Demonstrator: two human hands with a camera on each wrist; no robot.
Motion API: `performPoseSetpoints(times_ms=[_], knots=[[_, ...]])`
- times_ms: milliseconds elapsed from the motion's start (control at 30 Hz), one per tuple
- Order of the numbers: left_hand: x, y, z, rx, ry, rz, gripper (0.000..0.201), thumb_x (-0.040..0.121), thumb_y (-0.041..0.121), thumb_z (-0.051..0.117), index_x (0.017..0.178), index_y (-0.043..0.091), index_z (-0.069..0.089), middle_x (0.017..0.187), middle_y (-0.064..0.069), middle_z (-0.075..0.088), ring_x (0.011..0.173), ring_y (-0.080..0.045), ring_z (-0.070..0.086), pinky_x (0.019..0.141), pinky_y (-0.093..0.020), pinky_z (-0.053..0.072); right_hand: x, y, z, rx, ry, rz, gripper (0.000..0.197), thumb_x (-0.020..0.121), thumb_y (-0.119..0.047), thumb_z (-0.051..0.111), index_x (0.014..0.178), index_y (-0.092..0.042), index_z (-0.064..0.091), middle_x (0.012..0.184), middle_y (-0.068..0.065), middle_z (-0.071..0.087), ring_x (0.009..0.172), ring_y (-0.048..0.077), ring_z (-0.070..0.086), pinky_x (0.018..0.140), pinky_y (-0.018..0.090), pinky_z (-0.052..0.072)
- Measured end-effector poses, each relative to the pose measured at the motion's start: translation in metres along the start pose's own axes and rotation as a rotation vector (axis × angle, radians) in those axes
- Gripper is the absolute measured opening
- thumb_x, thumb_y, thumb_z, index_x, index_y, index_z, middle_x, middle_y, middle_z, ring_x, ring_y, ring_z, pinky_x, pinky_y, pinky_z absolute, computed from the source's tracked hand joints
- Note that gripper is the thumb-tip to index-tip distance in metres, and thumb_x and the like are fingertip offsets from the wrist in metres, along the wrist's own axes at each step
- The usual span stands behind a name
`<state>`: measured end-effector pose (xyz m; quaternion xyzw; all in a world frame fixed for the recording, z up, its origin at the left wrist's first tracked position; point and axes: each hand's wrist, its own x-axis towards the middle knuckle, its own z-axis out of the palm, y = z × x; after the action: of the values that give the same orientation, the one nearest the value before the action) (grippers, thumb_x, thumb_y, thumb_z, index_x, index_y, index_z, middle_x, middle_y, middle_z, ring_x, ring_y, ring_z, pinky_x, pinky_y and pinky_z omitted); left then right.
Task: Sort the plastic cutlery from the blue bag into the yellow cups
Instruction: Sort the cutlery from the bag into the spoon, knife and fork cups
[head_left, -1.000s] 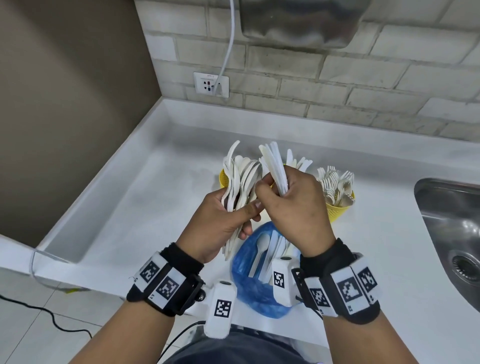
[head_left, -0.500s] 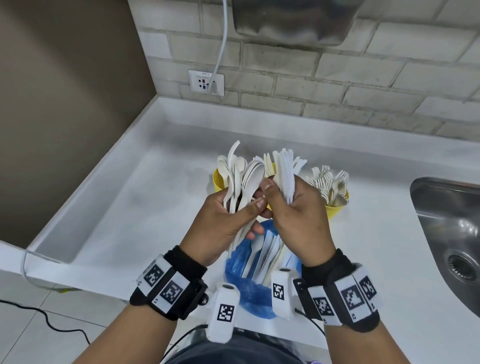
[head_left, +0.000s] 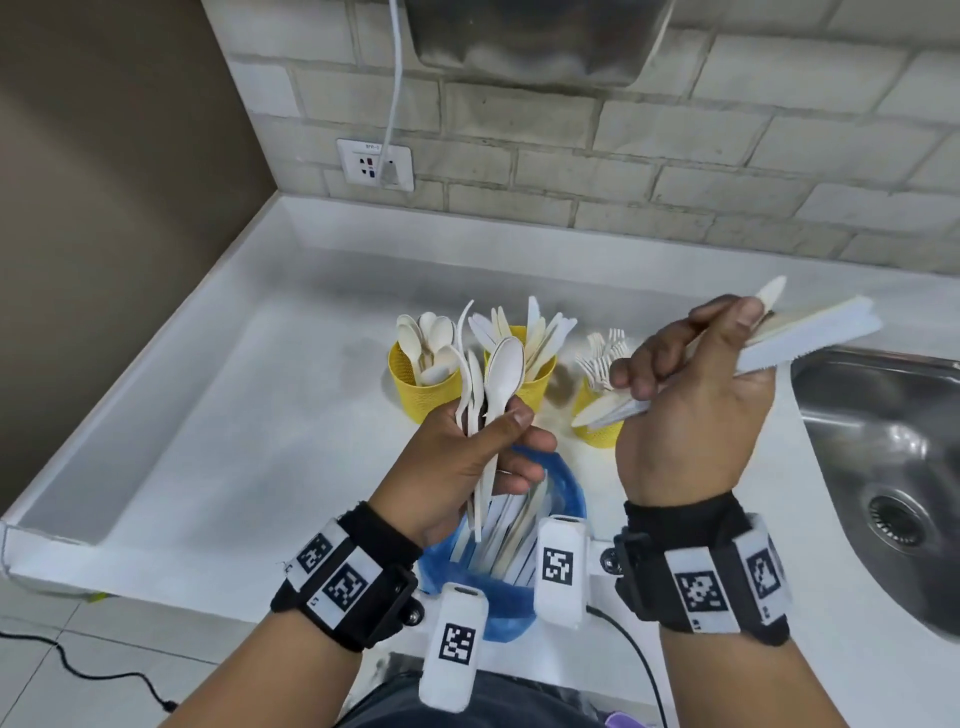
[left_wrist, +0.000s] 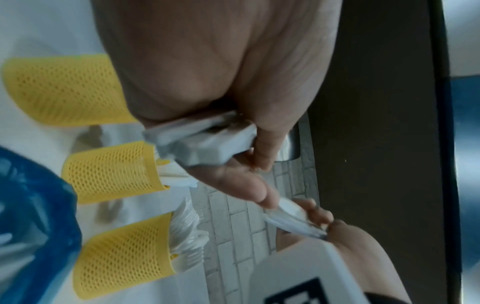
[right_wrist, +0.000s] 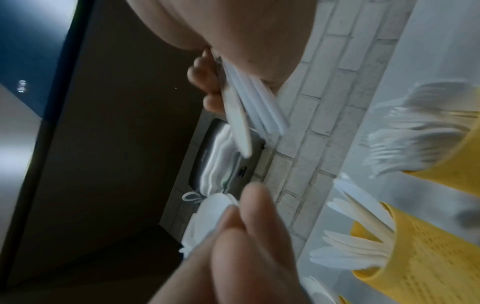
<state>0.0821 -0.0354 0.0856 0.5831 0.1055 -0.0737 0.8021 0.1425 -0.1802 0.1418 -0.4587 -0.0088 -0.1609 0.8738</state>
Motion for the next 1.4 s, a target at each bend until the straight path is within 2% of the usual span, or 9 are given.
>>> performPoseSetpoints(times_ms=[233,433,567,700,833,900,1033,1200,1400], knots=[[0.008,0.000,0.014,0.008,-0.068,0.032,0.017,0.096,0.023,0.064,0.102,0.007,0.062,0.100,-0.019,0.076,0.090,-0.031,0.075,0.079,-0.034,0.063,-0.009,-0.019,0.010,-0.182,-0.230,-0.109,0.049,0.095,-0.049,0.066,0.056,-0.028,0.047,0.048,-0.010,0.039,0.041,0.016,0.033,0.049,0.027,0.032],[0.009,0.003,0.019,0.231,0.024,0.165,0.014,0.101,0.019,0.063,0.114,0.014,0.065,0.087,-0.008,0.076,0.063,-0.022,0.066,0.065,-0.036,0.057,-0.002,-0.007,0.003,-0.146,-0.291,0.043,0.041,0.089,-0.030,0.069,0.055,-0.028,0.044,0.047,-0.012,0.032,0.039,0.012,0.026,0.048,0.023,0.026],[0.011,0.001,0.018,0.353,0.082,0.253,0.014,0.101,0.021,0.065,0.114,0.017,0.068,0.084,-0.004,0.076,0.065,-0.023,0.067,0.065,-0.031,0.058,0.004,-0.003,0.001,-0.002,-0.280,0.127,0.039,0.091,-0.023,0.066,0.060,-0.019,0.043,0.047,-0.006,0.026,0.037,0.012,0.021,0.046,0.020,0.025],[0.016,0.002,0.021,0.141,0.036,0.152,0.015,0.099,0.016,0.064,0.108,0.005,0.067,0.096,-0.015,0.076,0.088,-0.031,0.077,0.083,-0.041,0.064,0.008,-0.005,0.003,0.012,-0.338,0.101,0.043,0.089,-0.023,0.064,0.057,-0.015,0.037,0.042,-0.006,0.030,0.033,0.014,0.024,0.045,0.022,0.028],[0.021,0.004,0.022,-0.224,-0.041,-0.080,0.042,0.097,0.017,0.063,0.128,-0.011,0.057,0.122,-0.029,0.068,0.109,-0.040,0.071,0.104,-0.052,0.053,0.006,0.003,0.000,-0.132,-0.386,0.039,0.043,0.087,-0.024,0.066,0.054,-0.019,0.040,0.043,-0.004,0.036,0.037,0.019,0.033,0.049,0.035,0.034],[0.023,0.002,0.022,-0.278,-0.054,-0.110,0.034,0.100,0.013,0.059,0.126,-0.010,0.060,0.120,-0.028,0.069,0.111,-0.040,0.070,0.104,-0.051,0.053,0.002,0.010,-0.004,-0.253,-0.413,0.015,0.041,0.090,-0.025,0.066,0.054,-0.026,0.046,0.045,-0.003,0.043,0.039,0.021,0.042,0.050,0.038,0.040],[0.027,-0.002,0.024,-0.330,-0.023,-0.108,0.026,0.100,0.009,0.057,0.120,-0.004,0.066,0.114,-0.026,0.071,0.107,-0.037,0.071,0.085,-0.037,0.060,-0.001,0.023,-0.013,-0.435,-0.424,-0.022,0.035,0.101,-0.024,0.056,0.070,-0.007,0.052,0.056,-0.002,0.056,0.052,0.017,0.060,0.054,0.026,0.051],[0.034,-0.004,0.022,-0.261,0.089,-0.044,0.033,0.102,0.011,0.058,0.133,-0.002,0.060,0.125,-0.028,0.068,0.117,-0.045,0.066,0.100,-0.050,0.055,0.023,0.029,-0.026,-0.738,-0.544,-0.239,0.036,0.106,-0.034,0.051,0.074,-0.017,0.054,0.069,-0.003,0.058,0.068,0.014,0.062,0.065,0.035,0.050],[0.045,0.004,0.017,-0.285,0.220,-0.020,0.038,0.098,0.009,0.064,0.132,-0.006,0.060,0.120,-0.027,0.071,0.108,-0.038,0.072,0.098,-0.047,0.057,0.039,0.038,-0.035,-0.848,-0.612,-0.191,0.049,0.106,-0.050,0.044,0.076,-0.015,0.060,0.061,-0.001,0.059,0.061,0.016,0.064,0.064,0.041,0.051]])
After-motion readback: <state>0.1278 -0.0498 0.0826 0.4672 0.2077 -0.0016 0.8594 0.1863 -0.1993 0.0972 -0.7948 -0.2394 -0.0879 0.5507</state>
